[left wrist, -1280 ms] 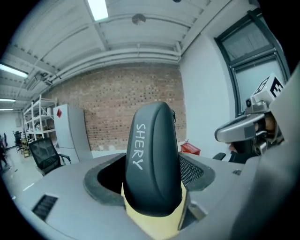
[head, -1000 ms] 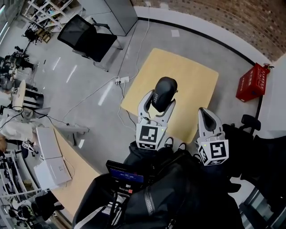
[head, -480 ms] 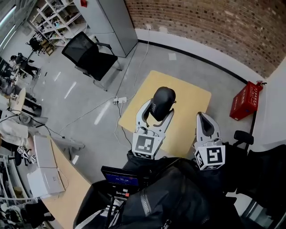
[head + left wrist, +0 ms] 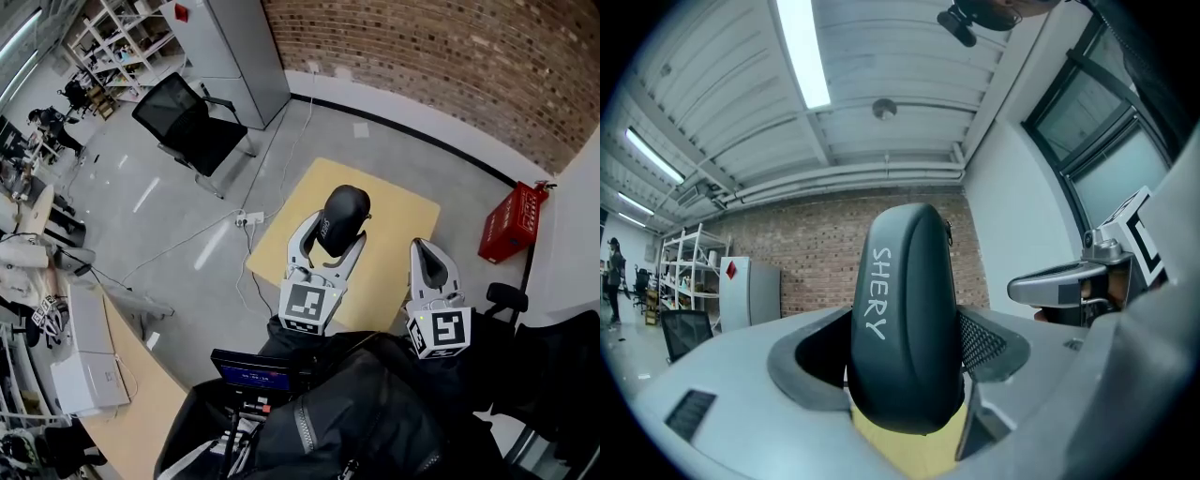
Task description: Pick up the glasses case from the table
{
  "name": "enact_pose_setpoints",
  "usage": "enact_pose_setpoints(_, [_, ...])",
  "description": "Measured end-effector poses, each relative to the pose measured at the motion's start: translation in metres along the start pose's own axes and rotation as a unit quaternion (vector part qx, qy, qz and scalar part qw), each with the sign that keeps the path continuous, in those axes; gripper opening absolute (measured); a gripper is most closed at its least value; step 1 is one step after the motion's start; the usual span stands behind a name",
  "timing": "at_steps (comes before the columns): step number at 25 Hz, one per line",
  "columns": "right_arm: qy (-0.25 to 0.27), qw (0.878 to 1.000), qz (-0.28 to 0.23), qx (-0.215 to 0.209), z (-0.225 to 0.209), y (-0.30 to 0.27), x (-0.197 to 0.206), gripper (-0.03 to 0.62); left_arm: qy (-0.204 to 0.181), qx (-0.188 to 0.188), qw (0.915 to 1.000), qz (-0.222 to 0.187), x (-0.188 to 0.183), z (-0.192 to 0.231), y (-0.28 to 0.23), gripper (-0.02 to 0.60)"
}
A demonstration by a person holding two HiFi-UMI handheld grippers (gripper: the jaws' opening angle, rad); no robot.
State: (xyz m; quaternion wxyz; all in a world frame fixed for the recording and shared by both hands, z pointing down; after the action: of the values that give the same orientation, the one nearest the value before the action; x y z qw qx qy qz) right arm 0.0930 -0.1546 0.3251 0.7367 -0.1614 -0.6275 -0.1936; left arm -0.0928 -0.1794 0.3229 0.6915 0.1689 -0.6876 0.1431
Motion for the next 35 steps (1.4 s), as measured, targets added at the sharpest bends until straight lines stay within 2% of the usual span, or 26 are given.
enact_pose_setpoints(35, [0.002,1.000,0.018,-0.022,0.018,-0.009,0.006,0.003,0.011,-0.016,0.9998,0.009,0.004,0.011,0.017,0.342])
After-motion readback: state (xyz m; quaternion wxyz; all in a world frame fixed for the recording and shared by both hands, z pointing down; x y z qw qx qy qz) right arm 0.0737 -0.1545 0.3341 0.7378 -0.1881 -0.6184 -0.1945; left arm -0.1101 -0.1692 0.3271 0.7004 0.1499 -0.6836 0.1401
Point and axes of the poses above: the fingertips, and each gripper's own axes: y backward along the fingers, z to its left, x out of its underside, the point moved 6 cm from there along y, backward along the fingers, and after that the axes turned 6 degrees about y, right-handed, at the moved point
